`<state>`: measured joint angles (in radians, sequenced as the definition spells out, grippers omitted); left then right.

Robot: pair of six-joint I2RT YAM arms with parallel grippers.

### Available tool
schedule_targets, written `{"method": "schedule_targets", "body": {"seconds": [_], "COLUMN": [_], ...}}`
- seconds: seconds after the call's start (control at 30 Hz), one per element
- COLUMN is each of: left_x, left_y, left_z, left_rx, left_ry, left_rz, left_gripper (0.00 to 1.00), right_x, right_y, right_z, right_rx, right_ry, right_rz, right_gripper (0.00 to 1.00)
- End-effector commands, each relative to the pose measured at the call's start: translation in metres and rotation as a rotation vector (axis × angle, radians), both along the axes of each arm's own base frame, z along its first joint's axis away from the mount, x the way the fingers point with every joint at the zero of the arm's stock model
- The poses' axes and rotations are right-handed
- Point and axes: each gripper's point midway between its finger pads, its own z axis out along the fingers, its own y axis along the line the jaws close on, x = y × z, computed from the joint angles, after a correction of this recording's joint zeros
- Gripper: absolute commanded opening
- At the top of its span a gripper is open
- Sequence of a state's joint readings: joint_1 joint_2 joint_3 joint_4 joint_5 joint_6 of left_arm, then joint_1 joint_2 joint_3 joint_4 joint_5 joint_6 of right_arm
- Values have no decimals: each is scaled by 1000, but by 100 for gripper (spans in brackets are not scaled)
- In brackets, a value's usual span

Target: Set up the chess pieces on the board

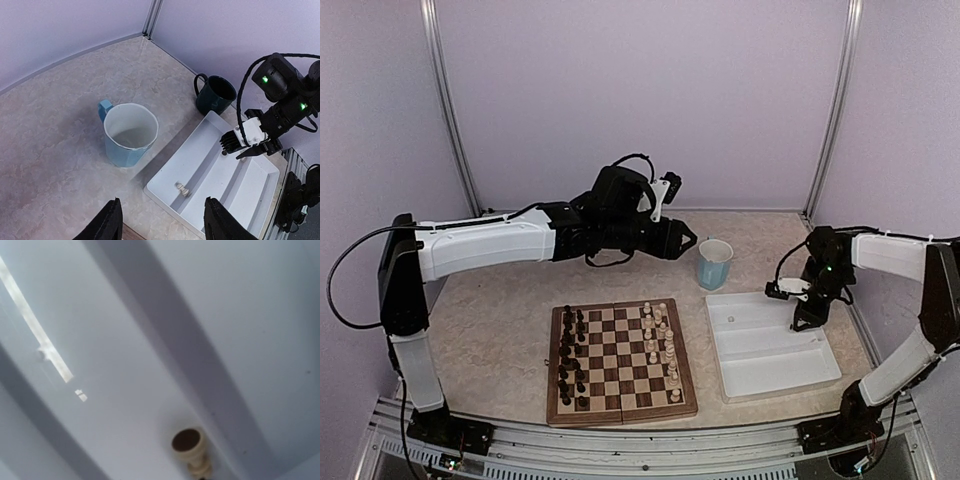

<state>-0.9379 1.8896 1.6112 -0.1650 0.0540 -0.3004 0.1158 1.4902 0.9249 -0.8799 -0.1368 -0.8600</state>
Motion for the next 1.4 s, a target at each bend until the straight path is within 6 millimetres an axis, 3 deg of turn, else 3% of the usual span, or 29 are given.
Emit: {"method": "schedule_targets", "body": {"seconds": [0.0, 0.57, 0.83, 0.93, 1.0, 1.1, 1.23, 1.37], "left_x": [0, -4, -7, -9, -10, -13, -20, -25], "left_y": [-9, -13, -15, -15, -16, -22, -36, -46], "left_z": [9, 1, -5, -12, -17, -25, -16, -13], "left_rx": [-19, -32, -38, -51, -64, -107, -211, -266], "left_ry": [-21, 22, 45, 76, 112, 176, 230, 280], "left_rz": [-41, -55, -66, -74, -83, -122, -199, -253], "left_gripper": [56, 56, 56, 56, 56, 56, 56, 55], "right_x": [5, 1, -2, 6, 21, 28, 32, 35], "right_y": [-9, -23, -17, -1, 18, 60, 120, 163], "right_z": [-11, -47, -44, -18, 15, 58, 109, 143], "right_rx": [-37, -120, -82, 1, 90, 230, 376, 485], "right_ry": [-1, -17, -5, -17, -64, -102, -145, -150], "right_rz": [10, 52, 40, 29, 35, 89, 195, 271], "right_gripper": [33, 31, 10, 9, 9, 9, 9, 10]}}
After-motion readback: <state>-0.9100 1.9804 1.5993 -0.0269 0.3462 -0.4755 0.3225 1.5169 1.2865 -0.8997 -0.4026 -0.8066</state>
